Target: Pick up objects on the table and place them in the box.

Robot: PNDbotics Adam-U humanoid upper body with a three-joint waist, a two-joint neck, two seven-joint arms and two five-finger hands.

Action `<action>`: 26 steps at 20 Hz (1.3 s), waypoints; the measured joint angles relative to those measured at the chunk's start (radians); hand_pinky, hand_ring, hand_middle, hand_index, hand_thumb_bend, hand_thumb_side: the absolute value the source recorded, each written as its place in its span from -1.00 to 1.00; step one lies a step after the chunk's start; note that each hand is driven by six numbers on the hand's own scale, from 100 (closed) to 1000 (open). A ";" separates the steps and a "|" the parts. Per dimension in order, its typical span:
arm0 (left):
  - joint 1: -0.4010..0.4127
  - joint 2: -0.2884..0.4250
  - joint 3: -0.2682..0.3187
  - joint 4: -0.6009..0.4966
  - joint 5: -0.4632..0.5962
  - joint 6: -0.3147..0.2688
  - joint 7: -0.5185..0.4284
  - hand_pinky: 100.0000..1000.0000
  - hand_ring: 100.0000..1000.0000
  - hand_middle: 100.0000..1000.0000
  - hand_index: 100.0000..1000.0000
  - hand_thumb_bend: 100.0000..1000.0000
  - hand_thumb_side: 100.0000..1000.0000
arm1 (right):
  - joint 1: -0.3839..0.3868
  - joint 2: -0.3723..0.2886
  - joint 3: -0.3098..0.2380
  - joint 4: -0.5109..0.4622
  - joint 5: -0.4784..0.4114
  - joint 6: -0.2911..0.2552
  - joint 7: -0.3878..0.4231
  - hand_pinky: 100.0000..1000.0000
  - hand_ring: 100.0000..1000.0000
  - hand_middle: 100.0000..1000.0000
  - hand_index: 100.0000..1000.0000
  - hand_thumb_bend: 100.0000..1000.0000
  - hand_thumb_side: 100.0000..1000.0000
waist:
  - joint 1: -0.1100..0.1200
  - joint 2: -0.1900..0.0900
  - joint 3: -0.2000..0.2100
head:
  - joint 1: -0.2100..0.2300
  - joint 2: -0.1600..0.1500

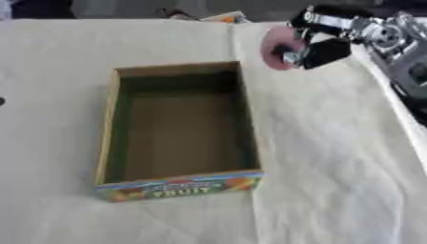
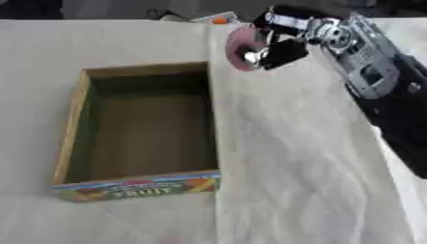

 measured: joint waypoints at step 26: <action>-0.025 0.000 -0.007 0.000 0.052 -0.071 0.013 -0.09 0.15 0.03 0.07 -1.00 0.72 | -0.033 0.322 0.132 -0.032 0.165 0.061 0.099 0.10 0.32 -0.25 0.10 -1.00 -0.16 | 0.002 -0.012 0.028 | -0.019 0.008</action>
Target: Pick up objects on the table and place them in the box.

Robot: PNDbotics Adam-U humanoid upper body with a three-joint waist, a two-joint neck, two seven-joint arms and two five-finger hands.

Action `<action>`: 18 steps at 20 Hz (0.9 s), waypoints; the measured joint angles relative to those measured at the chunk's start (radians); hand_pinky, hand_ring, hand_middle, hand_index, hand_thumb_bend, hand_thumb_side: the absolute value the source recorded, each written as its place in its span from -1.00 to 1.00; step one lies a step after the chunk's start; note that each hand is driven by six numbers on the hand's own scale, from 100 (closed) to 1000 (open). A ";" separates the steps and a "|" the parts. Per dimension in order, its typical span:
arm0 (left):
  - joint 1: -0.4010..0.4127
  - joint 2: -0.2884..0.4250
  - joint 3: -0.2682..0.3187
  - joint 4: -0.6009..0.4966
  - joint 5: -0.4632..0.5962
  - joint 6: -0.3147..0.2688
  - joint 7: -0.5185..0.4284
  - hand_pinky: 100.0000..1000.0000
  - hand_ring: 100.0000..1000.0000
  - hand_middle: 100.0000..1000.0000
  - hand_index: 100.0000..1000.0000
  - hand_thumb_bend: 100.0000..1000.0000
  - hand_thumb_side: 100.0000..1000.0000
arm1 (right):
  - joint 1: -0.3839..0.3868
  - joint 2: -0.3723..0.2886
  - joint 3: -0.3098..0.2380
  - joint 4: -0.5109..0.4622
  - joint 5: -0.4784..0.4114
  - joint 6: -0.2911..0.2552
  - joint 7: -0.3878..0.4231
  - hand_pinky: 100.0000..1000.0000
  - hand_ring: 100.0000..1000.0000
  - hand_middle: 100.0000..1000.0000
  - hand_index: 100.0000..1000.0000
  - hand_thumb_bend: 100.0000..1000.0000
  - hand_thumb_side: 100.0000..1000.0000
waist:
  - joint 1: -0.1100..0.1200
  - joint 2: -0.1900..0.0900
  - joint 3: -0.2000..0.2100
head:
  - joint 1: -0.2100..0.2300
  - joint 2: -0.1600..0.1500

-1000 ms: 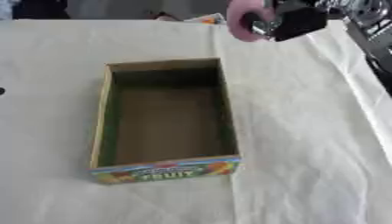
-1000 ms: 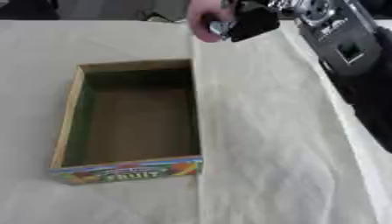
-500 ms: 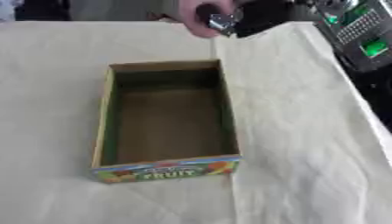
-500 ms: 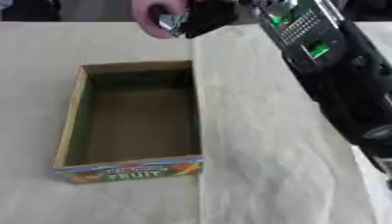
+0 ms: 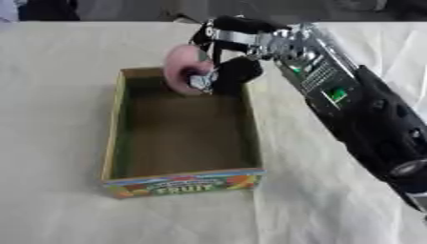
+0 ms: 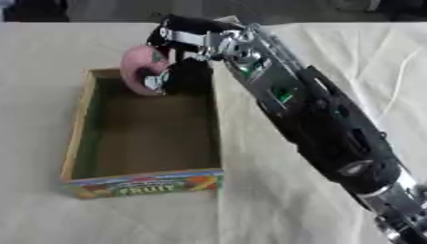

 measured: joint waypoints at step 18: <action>-0.011 0.000 -0.006 0.000 0.011 -0.014 -0.005 -0.08 0.16 0.03 0.06 -1.00 0.72 | 0.047 0.078 0.071 0.121 0.140 -0.107 0.102 0.30 0.59 0.14 0.60 -1.00 -0.11 | -0.003 0.010 0.000 | -0.014 0.001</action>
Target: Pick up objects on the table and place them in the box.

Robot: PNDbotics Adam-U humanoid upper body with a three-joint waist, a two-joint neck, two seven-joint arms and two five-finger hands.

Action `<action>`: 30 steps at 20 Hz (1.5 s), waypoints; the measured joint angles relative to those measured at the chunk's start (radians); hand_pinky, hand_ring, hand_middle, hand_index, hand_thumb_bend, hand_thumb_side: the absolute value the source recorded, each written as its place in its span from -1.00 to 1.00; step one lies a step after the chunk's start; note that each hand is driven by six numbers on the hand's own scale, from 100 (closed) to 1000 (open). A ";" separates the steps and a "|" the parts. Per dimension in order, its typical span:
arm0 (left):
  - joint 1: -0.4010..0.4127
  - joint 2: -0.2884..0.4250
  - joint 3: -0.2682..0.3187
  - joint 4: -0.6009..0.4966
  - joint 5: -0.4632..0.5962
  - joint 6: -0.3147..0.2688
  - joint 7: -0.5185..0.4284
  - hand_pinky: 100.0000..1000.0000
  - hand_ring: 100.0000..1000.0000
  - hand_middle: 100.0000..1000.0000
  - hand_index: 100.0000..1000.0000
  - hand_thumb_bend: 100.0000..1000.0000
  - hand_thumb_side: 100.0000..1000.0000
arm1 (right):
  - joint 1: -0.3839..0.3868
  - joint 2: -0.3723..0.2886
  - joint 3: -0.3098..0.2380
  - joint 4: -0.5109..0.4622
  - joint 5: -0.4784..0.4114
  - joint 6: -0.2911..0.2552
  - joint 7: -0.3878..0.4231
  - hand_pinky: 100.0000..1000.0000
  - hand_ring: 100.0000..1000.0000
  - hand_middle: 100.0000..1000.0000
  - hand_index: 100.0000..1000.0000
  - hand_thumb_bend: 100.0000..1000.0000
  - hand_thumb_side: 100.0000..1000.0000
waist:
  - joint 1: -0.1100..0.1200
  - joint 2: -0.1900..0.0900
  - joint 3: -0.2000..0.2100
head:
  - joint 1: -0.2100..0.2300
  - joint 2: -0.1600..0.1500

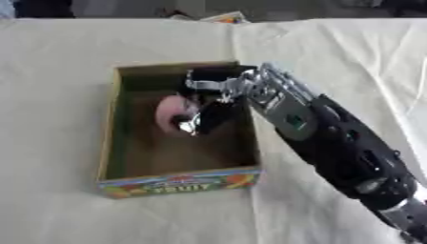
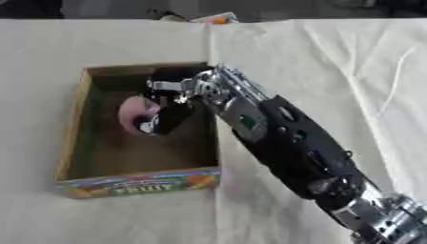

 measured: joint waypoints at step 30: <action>0.002 -0.008 -0.006 0.000 -0.002 0.014 -0.008 -0.09 0.17 0.03 0.06 -1.00 0.72 | -0.030 -0.029 -0.062 -0.125 0.041 -0.039 0.148 0.32 0.62 0.31 0.90 0.43 -0.24 | 0.008 0.000 -0.011 | -0.004 -0.002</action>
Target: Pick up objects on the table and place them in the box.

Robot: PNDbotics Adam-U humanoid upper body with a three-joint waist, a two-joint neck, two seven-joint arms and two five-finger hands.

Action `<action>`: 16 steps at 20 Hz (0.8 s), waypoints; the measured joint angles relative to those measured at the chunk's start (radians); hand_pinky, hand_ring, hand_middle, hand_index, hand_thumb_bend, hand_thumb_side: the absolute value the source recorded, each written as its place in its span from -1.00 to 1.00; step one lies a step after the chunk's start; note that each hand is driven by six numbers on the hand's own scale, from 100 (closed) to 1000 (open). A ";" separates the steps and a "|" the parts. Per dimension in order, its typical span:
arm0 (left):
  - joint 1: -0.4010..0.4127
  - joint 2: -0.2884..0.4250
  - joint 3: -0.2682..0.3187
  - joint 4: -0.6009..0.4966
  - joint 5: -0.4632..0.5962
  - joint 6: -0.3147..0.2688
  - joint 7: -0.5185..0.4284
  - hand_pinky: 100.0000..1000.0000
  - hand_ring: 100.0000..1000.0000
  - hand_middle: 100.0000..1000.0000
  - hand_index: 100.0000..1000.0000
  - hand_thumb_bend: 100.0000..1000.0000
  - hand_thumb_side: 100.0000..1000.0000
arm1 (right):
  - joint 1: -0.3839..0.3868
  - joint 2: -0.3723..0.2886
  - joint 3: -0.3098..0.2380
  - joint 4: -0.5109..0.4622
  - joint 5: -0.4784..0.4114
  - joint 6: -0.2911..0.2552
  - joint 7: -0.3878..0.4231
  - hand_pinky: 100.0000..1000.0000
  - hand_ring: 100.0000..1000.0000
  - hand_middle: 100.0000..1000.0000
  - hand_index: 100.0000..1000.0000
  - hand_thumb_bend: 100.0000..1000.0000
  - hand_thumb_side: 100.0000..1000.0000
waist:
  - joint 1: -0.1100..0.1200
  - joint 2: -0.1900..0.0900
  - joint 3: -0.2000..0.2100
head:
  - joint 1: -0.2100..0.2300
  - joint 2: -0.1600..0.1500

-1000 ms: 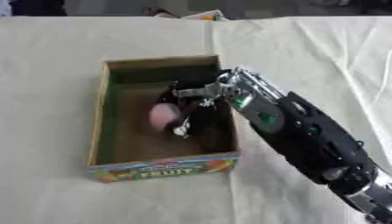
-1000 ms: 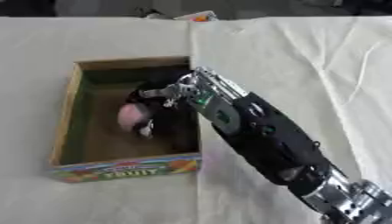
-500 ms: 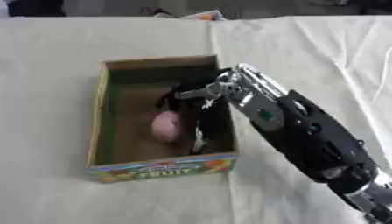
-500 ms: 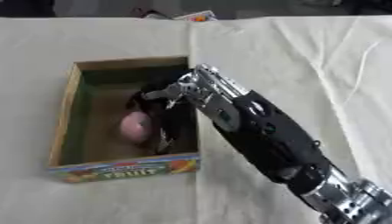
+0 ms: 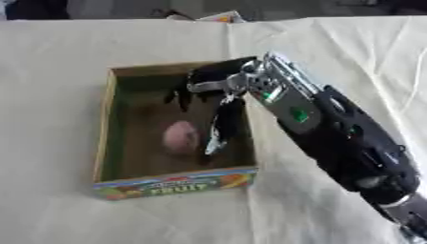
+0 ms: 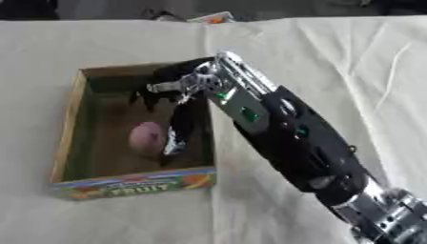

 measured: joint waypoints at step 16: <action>0.006 0.000 0.007 0.000 -0.010 0.004 0.014 -0.10 0.17 0.03 0.06 -1.00 0.73 | 0.040 -0.225 -0.266 -0.381 -0.227 0.050 -0.219 0.25 0.49 0.19 0.84 0.27 0.49 | 0.007 -0.002 -0.041 | 0.041 -0.003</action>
